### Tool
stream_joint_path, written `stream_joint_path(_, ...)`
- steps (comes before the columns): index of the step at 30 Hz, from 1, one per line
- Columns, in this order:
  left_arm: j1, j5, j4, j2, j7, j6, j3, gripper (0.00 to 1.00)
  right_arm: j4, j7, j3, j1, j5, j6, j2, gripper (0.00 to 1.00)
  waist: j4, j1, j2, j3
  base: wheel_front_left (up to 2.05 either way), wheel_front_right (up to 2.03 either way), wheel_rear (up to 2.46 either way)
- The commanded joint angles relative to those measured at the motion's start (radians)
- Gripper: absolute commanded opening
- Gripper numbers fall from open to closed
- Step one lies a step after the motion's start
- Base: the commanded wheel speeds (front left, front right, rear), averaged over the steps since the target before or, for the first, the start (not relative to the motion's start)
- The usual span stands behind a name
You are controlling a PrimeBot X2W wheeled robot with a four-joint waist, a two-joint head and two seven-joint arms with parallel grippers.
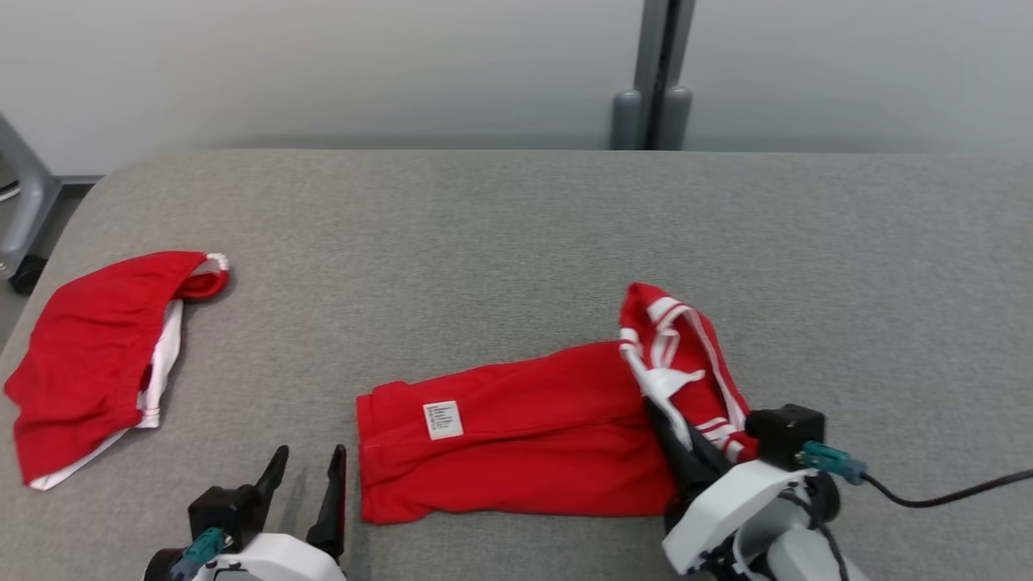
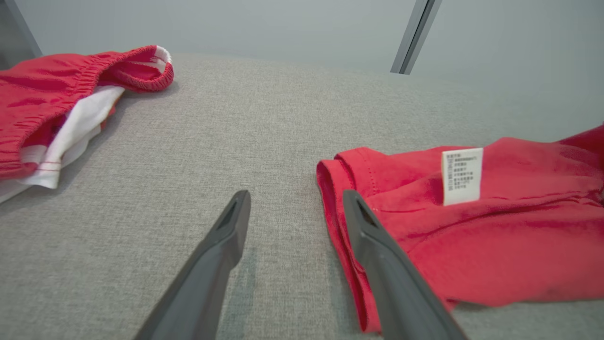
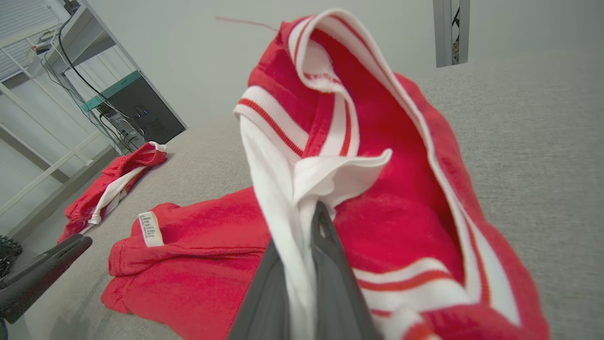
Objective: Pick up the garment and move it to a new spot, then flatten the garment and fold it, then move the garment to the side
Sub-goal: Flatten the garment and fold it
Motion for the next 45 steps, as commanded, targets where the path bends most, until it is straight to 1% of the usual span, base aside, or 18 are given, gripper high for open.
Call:
stream_joint_path(1, -0.022, 0.006, -0.005, 0.003, -0.002, -0.005, -0.013, 1.00, -0.019, 0.011, 0.034, 0.005, 0.014, 0.000, -0.006, 0.00, 0.036, 0.0000, 0.0000, 0.003, 0.00, 0.00, 0.00)
stream_joint_path(5, -0.031, 0.004, -0.008, 0.002, -0.002, -0.011, -0.050, 1.00, -0.044, 0.026, 0.116, -0.026, 0.064, 0.000, -0.006, 0.00, 0.116, 0.0000, 0.0000, 0.014, 0.00, 0.00, 0.00)
stream_joint_path(8, -0.038, -0.010, -0.008, 0.003, -0.002, -0.014, -0.079, 1.00, -0.039, 0.027, 0.167, -0.058, 0.096, 0.000, -0.005, 0.00, 0.186, 0.0000, 0.0000, 0.028, 0.00, 0.00, 0.00)
stream_joint_path(14, -0.043, -0.026, 0.002, 0.002, -0.002, -0.013, -0.127, 1.00, 0.026, 0.016, 0.226, -0.128, 0.136, 0.000, -0.006, 0.00, 0.324, 0.0000, 0.0000, 0.046, 0.00, 0.00, 0.00)
stream_joint_path(17, -0.040, -0.035, 0.006, 0.002, -0.002, -0.009, -0.138, 1.00, 0.072, 0.000, 0.241, -0.163, 0.151, 0.000, -0.006, 0.00, 0.373, 0.0000, 0.0000, 0.048, 0.00, 0.00, 0.00)
stream_joint_path(18, -0.040, -0.035, 0.006, 0.002, -0.002, -0.009, -0.138, 1.00, 0.072, 0.000, 0.241, -0.163, 0.151, 0.000, -0.006, 0.00, 0.373, 0.0000, 0.0000, 0.048, 0.00, 0.00, 0.00)
stream_joint_path(19, -0.039, -0.034, 0.008, 0.002, -0.002, -0.009, -0.141, 1.00, 0.085, -0.005, 0.247, -0.172, 0.159, 0.000, -0.006, 0.12, 0.383, 0.0000, 0.0000, 0.047, 0.00, 0.00, 0.00)
stream_joint_path(20, -0.037, -0.036, 0.008, 0.001, -0.002, -0.008, -0.143, 1.00, 0.091, -0.016, 0.253, -0.183, 0.169, 0.000, -0.006, 0.49, 0.390, 0.0000, 0.0000, 0.048, 0.00, 0.00, 0.00)
stream_joint_path(21, -0.035, -0.037, 0.006, 0.001, -0.002, -0.008, -0.143, 1.00, 0.097, -0.026, 0.256, -0.194, 0.182, 0.000, -0.006, 1.00, 0.394, 0.0000, 0.0000, 0.048, 0.00, 0.00, 0.00)
stream_joint_path(24, -0.032, -0.040, 0.003, 0.001, -0.002, 0.002, -0.136, 1.00, 0.111, -0.056, 0.255, -0.210, 0.204, 0.000, -0.008, 1.00, 0.385, 0.0000, 0.0000, 0.042, 0.00, 0.00, 0.00)
stream_joint_path(27, -0.028, -0.035, -0.005, 0.001, -0.002, 0.005, -0.125, 1.00, 0.121, -0.077, 0.236, -0.218, 0.200, 0.000, -0.009, 1.00, 0.350, 0.0000, 0.0000, 0.032, 0.00, 0.00, 0.00)
stream_joint_path(29, -0.025, -0.033, -0.011, 0.002, -0.002, 0.007, -0.116, 1.00, 0.130, -0.082, 0.202, -0.215, 0.179, 0.000, -0.008, 1.00, 0.319, 0.0000, 0.0000, 0.026, 0.00, 0.00, 0.00)
stream_joint_path(34, -0.029, -0.023, -0.031, 0.002, -0.002, 0.010, -0.101, 1.00, 0.088, -0.082, 0.011, -0.148, 0.061, 0.000, -0.007, 1.00, 0.239, 0.0000, 0.0000, 0.015, 0.00, 0.00, 0.00)
stream_joint_path(39, -0.037, -0.013, -0.049, 0.002, -0.002, 0.014, -0.083, 1.00, 0.032, -0.083, -0.155, -0.062, -0.070, 0.000, -0.006, 1.00, 0.170, 0.0000, 0.0000, 0.007, 0.00, 0.00, 0.00)
stream_joint_path(41, -0.033, -0.019, -0.053, 0.002, -0.002, 0.017, -0.070, 1.00, 0.014, -0.083, -0.207, -0.025, -0.133, 0.000, -0.006, 1.00, 0.143, 0.0000, 0.0000, 0.003, 0.00, 0.00, 0.00)
stream_joint_path(45, -0.028, -0.015, -0.048, 0.002, -0.002, 0.018, -0.052, 1.00, -0.014, -0.083, -0.291, 0.043, -0.214, 0.000, -0.005, 1.00, 0.097, 0.0000, 0.0000, -0.007, 0.00, 0.00, 0.00)
